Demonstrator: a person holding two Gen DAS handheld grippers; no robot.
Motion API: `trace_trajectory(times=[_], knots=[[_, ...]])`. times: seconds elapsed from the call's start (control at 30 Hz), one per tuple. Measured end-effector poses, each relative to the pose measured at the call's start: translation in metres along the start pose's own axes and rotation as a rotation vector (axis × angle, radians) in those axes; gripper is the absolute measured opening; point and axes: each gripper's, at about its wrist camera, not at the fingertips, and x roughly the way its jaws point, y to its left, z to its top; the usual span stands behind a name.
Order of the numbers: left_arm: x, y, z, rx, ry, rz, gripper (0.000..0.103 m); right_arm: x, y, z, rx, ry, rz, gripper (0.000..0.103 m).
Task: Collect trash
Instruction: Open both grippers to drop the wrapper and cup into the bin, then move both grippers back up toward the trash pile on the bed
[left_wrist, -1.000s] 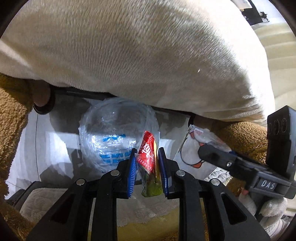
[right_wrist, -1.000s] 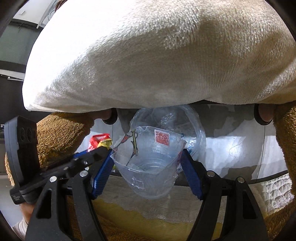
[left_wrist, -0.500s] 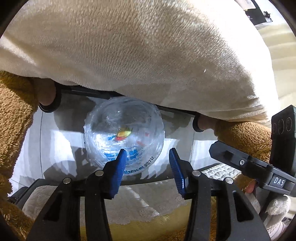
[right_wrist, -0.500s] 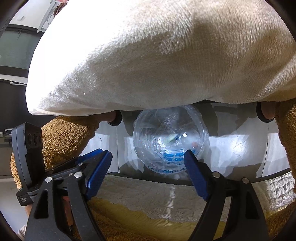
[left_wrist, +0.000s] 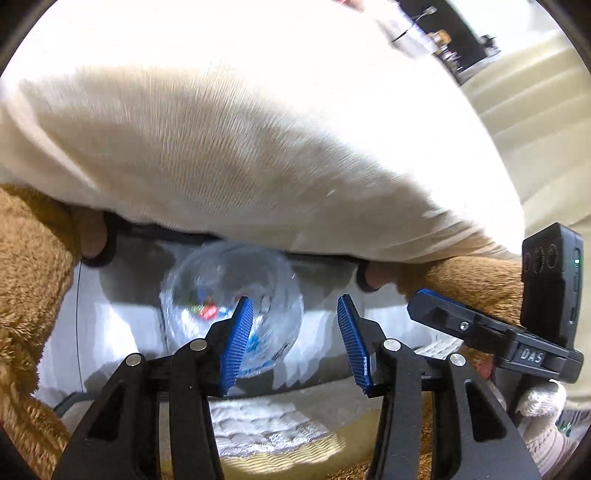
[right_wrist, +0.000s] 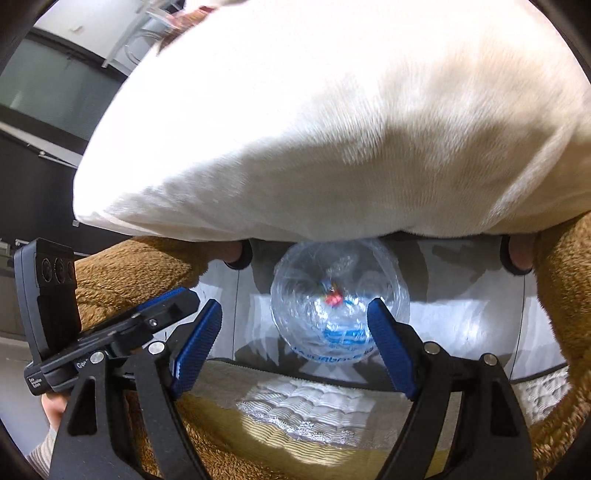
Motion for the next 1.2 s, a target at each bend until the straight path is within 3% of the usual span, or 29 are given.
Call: trace_trajectory(times=[0.17,0.47,0.6,0.87,0.97,1.2], knots=[[-0.031,-0.015,-0.007,0.072,-0.101,-0.042,0.047,-0.032,0.01,-0.008,-0.069,-0.119,-0.027,0.08],[-0.072,-0.037,-0.011,0.155,-0.237,-0.037,0.047,-0.084,0.03,-0.019,-0.175,-0.296,-0.047,0.08],[-0.09,-0.043,-0.005,0.177,-0.28,-0.017,0.056,-0.099,0.035,-0.012,-0.197,-0.338,-0.053,0.08],[-0.112,-0.036,0.045,0.184,-0.351,0.015,0.057,-0.109,0.041,0.052,-0.217,-0.379,-0.073,0.083],[-0.115,-0.03,0.071,0.17,-0.365,0.022,0.067,-0.107,0.043,0.079,-0.217,-0.386,-0.076,0.085],[-0.114,-0.014,0.138,0.13,-0.37,0.006,0.068,-0.089,0.046,0.139,-0.197,-0.365,-0.071,0.095]])
